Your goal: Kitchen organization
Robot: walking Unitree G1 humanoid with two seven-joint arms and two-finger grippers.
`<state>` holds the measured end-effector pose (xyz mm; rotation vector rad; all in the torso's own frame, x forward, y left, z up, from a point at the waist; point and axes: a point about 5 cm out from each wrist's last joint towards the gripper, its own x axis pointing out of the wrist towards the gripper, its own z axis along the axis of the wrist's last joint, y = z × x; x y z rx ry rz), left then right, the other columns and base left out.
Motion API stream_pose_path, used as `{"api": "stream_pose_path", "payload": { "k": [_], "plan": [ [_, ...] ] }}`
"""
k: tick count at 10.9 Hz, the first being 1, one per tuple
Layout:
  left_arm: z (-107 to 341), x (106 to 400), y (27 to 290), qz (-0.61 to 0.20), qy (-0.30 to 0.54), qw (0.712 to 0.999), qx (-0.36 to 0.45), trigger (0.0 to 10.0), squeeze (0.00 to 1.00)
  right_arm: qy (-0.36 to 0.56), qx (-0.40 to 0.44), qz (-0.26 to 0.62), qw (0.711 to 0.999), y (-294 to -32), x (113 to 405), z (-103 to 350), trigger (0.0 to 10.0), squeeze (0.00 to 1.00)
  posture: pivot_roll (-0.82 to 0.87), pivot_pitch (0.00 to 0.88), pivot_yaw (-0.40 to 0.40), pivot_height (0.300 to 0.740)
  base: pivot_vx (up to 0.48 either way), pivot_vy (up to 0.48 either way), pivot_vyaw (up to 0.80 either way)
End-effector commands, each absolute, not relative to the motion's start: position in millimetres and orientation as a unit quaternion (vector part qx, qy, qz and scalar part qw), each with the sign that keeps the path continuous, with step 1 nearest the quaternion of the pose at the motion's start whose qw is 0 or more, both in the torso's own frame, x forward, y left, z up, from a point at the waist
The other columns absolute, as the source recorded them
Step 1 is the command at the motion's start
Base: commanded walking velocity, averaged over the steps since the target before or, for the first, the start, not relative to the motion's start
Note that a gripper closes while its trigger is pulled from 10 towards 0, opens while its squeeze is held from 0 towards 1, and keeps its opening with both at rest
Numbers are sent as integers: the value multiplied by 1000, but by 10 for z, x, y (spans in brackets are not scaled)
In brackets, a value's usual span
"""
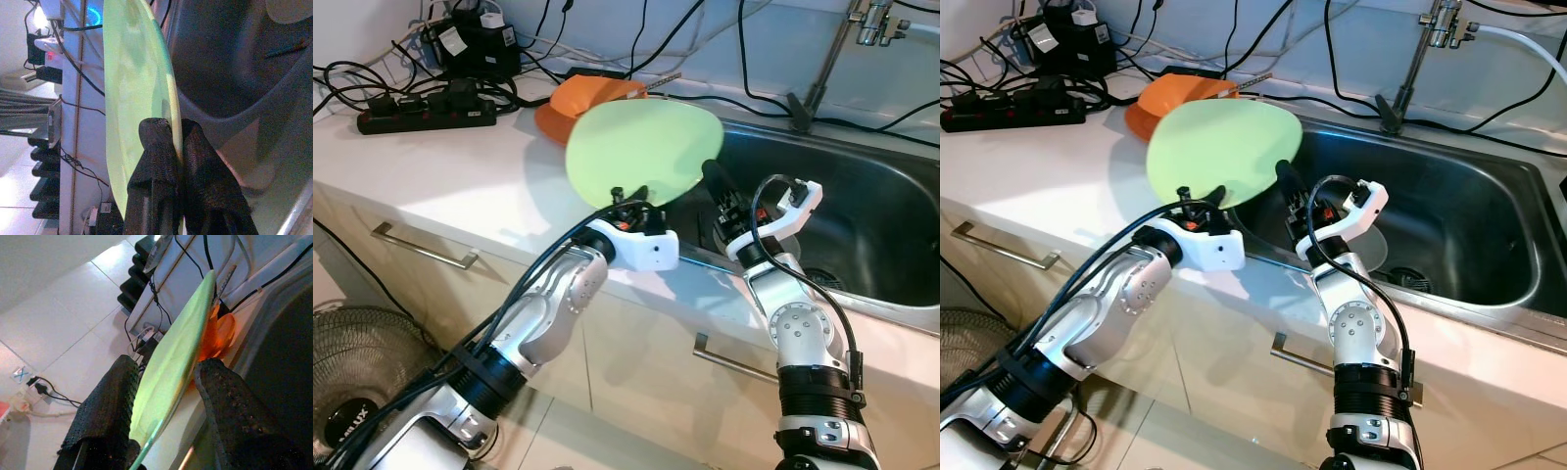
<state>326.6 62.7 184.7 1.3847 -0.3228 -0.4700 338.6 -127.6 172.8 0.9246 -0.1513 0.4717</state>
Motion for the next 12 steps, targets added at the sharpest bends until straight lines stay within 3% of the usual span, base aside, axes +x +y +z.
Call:
{"api": "stream_pose_path", "payload": {
  "k": [1, 12],
  "plan": [
    [1964, 3241, 558, -215, -176, 727, 627, 10000, 0, -77, 433, 229, 868, -1276, 3392, 1792, 10000, 0, 175, 0, 7, 740, 0, 0, 0],
    [2056, 3148, 414, -241, -225, 722, 609, 10000, 0, -55, 417, 209, 883, -1274, 3461, 1734, 10000, 0, 187, 24, -8, 740, 0, 0, 0]
  ]
}}
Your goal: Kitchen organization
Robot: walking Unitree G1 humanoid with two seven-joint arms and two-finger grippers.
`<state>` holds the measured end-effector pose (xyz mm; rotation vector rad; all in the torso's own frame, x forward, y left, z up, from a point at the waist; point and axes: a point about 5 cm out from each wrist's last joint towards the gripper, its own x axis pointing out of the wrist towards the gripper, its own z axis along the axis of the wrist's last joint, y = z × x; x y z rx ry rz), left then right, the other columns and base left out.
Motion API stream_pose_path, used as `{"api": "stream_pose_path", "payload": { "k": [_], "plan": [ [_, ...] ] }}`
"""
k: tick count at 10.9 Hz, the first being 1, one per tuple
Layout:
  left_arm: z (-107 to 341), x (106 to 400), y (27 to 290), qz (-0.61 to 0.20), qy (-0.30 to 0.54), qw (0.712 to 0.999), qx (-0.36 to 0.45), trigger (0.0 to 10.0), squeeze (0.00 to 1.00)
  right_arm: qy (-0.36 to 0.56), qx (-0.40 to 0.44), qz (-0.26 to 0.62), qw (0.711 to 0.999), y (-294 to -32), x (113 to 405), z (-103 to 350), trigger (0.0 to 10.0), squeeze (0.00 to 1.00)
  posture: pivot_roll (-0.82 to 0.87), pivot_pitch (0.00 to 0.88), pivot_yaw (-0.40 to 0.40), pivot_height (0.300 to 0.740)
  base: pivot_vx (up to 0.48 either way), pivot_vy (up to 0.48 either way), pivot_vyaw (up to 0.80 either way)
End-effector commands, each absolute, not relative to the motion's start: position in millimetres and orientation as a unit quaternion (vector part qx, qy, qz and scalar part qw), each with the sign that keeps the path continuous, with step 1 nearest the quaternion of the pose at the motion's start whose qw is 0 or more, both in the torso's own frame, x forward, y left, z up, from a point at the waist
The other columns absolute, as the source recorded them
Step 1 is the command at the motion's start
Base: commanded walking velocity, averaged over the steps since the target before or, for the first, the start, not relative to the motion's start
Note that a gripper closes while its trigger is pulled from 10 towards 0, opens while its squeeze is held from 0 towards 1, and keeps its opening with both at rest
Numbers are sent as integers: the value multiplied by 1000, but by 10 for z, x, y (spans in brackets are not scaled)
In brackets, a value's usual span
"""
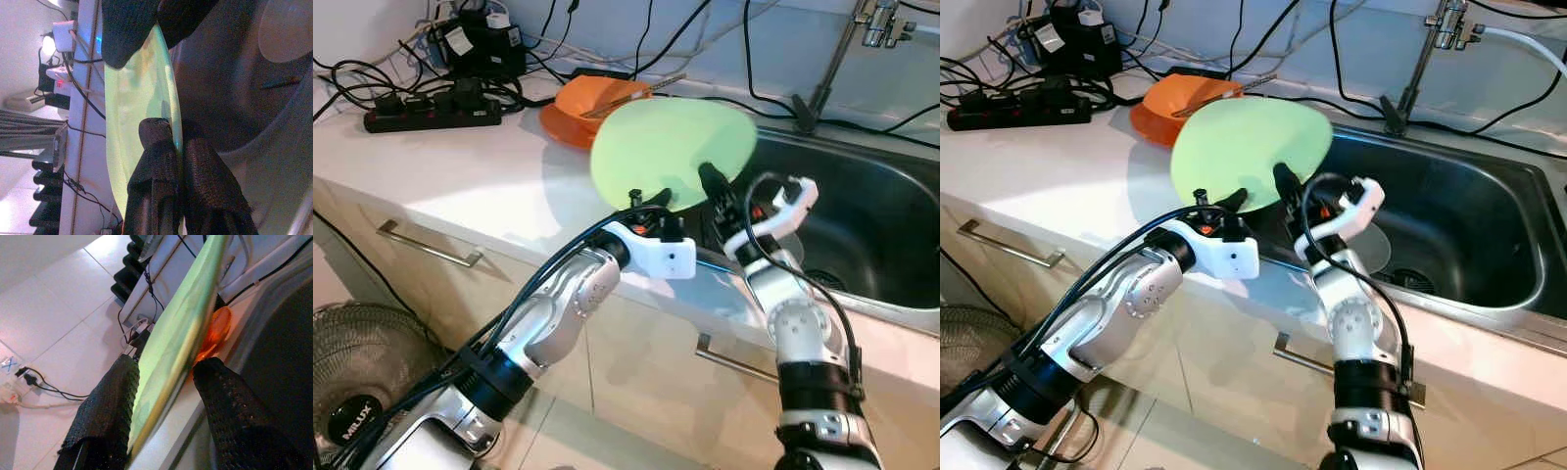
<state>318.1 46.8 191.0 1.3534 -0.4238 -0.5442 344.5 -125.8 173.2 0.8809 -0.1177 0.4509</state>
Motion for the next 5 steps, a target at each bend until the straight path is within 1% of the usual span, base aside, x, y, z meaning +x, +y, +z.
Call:
{"api": "stream_pose_path", "payload": {
  "k": [1, 3, 4, 5],
  "plan": [
    [2050, 3151, 421, -242, -224, 721, 610, 10000, 0, -56, 417, 203, 884, -1286, 3474, 1739, 10000, 0, 186, 24, -8, 740, 0, 0, 0],
    [2031, 3145, 421, -247, -222, 719, 611, 10000, 0, -57, 415, 197, 886, -1295, 3484, 1743, 10000, 0, 186, 25, -8, 740, 0, 0, 0],
    [2026, 3146, 426, -247, -221, 718, 612, 10000, 0, -58, 420, 188, 886, -1307, 3502, 1744, 0, 0, 187, 23, -8, 740, 0, 0, 0],
    [2024, 3151, 437, -245, -220, 718, 614, 10000, 0, -58, 422, 182, 887, -1325, 3510, 1743, 0, 0, 189, 22, -8, 740, 0, 0, 0]
  ]
}}
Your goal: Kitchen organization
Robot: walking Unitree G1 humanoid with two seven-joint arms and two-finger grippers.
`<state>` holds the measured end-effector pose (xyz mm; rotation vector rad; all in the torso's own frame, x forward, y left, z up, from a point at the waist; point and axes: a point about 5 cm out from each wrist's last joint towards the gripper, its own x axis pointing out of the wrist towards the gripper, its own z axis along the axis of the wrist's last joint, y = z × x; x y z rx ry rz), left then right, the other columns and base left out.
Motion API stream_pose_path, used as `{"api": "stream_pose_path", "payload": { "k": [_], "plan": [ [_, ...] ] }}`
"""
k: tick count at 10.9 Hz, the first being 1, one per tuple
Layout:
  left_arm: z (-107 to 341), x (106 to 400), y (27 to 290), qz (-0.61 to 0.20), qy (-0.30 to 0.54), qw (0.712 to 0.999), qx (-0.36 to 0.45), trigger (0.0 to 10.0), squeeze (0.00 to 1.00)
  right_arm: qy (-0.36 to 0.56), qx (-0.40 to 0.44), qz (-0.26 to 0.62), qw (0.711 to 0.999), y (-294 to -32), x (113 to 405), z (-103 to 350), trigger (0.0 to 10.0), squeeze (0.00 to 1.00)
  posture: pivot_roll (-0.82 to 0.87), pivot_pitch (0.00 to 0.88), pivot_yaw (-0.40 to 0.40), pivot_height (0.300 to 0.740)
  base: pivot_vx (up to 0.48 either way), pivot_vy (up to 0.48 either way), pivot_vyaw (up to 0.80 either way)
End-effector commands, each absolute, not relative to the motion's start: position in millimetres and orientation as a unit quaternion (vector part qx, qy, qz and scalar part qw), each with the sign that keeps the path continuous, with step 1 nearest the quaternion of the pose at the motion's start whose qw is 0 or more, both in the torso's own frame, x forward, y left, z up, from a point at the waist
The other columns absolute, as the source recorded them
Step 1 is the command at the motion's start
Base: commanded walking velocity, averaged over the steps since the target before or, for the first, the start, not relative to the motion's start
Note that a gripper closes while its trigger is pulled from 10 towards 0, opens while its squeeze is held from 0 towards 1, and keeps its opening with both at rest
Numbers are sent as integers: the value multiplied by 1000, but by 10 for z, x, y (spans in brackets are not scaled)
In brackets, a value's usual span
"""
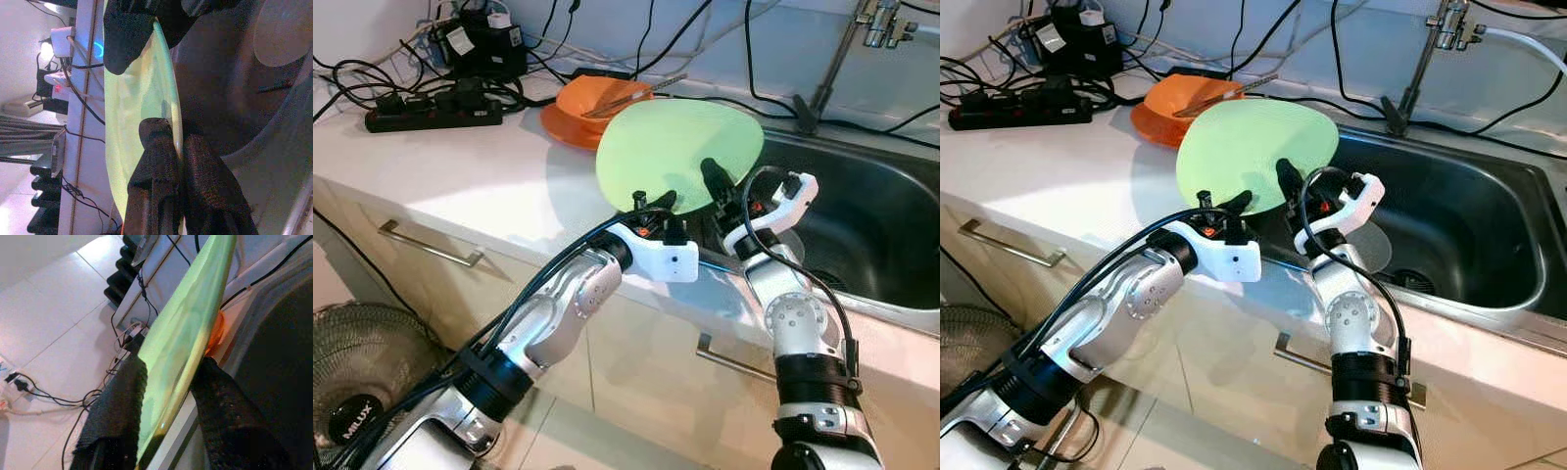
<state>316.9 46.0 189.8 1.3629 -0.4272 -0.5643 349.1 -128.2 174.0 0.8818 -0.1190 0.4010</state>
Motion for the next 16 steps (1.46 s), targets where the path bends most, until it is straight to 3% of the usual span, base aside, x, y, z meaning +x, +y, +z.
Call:
{"api": "stream_pose_path", "payload": {
  "k": [1, 7, 8, 10, 14, 15, 16],
  "plan": [
    [2021, 3164, 459, -239, -216, 717, 619, 10000, 0, -59, 422, 176, 887, -1348, 3518, 1738, 0, 0, 187, 23, -7, 740, 0, 0, 0],
    [2016, 3245, 553, -206, -197, 713, 641, 10000, 0, -60, 425, 165, 888, -1385, 3517, 1726, 0, 0, 183, 23, -2, 740, 0, 0, 0],
    [2010, 3243, 543, -212, -195, 720, 631, 10000, 1000, -61, 429, 165, 886, -1381, 3518, 1726, 0, 0, 185, 22, -3, 740, 0, 0, 0],
    [2006, 3236, 537, -214, -195, 723, 628, 10000, 1000, -65, 431, 157, 886, -1399, 3529, 1735, 0, 0, 187, 22, -4, 740, 0, 0, 0],
    [2007, 3222, 523, -217, -200, 728, 619, 10000, 1000, -127, 475, 38, 870, -1768, 3600, 1816, 0, 0, 186, 23, -3, 740, 0, 0, 0],
    [1997, 3216, 507, -227, -197, 737, 605, 10000, 0, -152, 482, -5, 863, -1941, 3617, 1852, 0, 0, 189, 24, -5, 740, 0, 0, 0],
    [1953, 3198, 502, -241, -185, 759, 575, 10000, 0, -169, 464, -41, 869, -2107, 3627, 1880, 0, 0, 190, 23, -5, 740, 0, 0, 0]
  ]
}}
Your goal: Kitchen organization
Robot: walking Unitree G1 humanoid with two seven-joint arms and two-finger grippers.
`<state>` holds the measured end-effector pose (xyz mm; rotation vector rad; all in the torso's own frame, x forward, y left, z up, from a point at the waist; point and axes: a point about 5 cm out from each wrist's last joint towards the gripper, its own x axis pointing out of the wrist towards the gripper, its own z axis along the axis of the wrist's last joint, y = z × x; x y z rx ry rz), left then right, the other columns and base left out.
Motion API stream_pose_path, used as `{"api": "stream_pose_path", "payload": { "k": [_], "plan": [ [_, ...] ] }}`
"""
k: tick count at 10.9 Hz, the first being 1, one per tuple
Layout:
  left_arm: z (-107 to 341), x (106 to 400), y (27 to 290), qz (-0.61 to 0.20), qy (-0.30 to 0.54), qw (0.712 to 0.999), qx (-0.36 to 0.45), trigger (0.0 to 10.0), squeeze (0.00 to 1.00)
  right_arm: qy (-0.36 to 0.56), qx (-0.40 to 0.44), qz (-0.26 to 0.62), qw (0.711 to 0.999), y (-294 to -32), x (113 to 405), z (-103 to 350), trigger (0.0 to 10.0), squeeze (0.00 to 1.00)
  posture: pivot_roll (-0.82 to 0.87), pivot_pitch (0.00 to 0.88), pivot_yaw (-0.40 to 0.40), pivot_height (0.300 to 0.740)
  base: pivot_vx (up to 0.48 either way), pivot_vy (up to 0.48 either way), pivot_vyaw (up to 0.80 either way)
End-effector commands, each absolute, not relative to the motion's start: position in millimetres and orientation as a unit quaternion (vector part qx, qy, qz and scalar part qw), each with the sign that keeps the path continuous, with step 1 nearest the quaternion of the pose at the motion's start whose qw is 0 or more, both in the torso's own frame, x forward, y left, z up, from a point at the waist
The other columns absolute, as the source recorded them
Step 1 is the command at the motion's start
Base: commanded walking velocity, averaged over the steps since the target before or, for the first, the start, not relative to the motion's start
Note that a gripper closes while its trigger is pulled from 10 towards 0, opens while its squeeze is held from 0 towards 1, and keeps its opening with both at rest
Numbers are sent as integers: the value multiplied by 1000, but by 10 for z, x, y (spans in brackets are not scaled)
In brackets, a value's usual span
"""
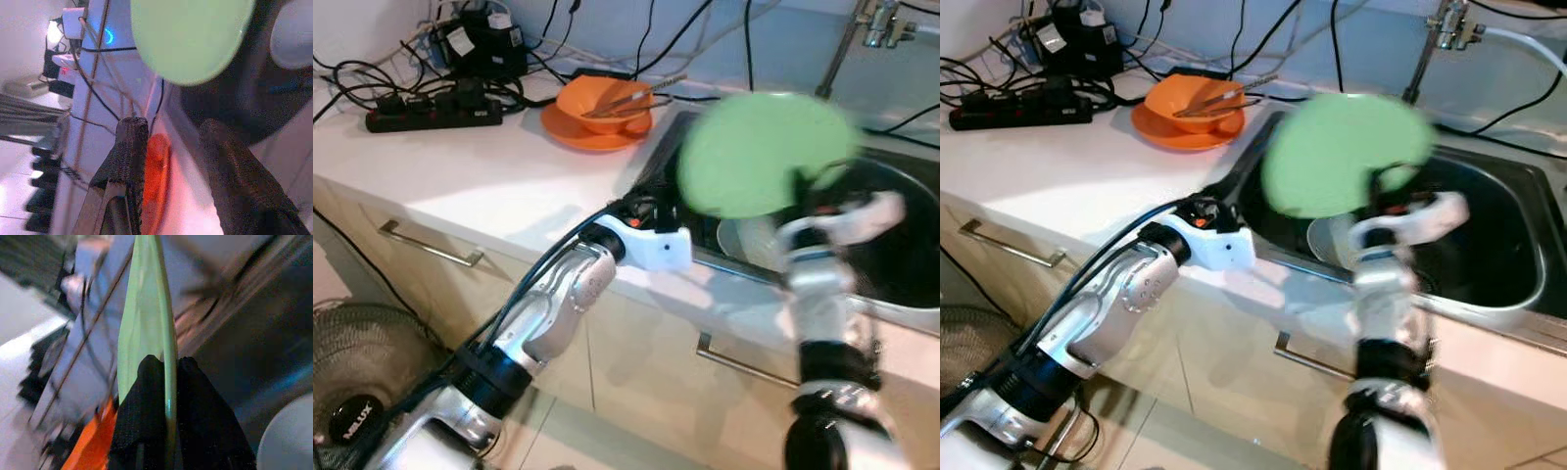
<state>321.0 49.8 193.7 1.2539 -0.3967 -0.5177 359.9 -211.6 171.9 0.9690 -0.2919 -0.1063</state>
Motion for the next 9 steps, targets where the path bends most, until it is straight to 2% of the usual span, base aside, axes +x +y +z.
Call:
{"api": "stream_pose_path", "payload": {
  "k": [1, 2, 3, 4, 5, 7, 9],
  "plan": [
    [1915, 3192, 503, -250, -166, 792, 532, 10000, 0, -177, 450, -67, 873, -2219, 3633, 1894, 0, 0, 190, 22, -5, 740, 0, 0, 0],
    [1883, 3186, 497, -260, -134, 844, 450, 10000, 0, -171, 421, -87, 886, -2297, 3641, 1883, 0, 0, 190, 22, -5, 740, 0, 0, 0],
    [1835, 3184, 491, -273, -92, 889, 355, 10000, 0, -159, 369, -94, 911, -2299, 3657, 1853, 10000, 0, 190, 21, -4, 740, 0, 0, 0],
    [1786, 3191, 490, -276, -53, 927, 246, 10000, 0, -134, 311, -102, 935, -2283, 3675, 1762, 10000, 0, 189, 21, -5, 740, 0, 0, 0],
    [1773, 3196, 489, -276, -26, 946, 171, 10000, 0, -117, 282, -109, 946, -2287, 3691, 1695, 10000, 0, 189, 21, -5, 740, 0, 0, 0],
    [1745, 3177, 452, -298, 19, 950, 91, 10000, 0, -86, 227, -88, 966, -2198, 3742, 1607, 10000, 0, 192, 20, -7, 740, 0, 0, 0],
    [1733, 3160, 423, -306, 40, 949, 60, 10000, 0, -53, 178, -66, 980, -2081, 3808, 1540, 10000, 0, 195, 17, -9, 740, 0, 0, 0]
  ]
}}
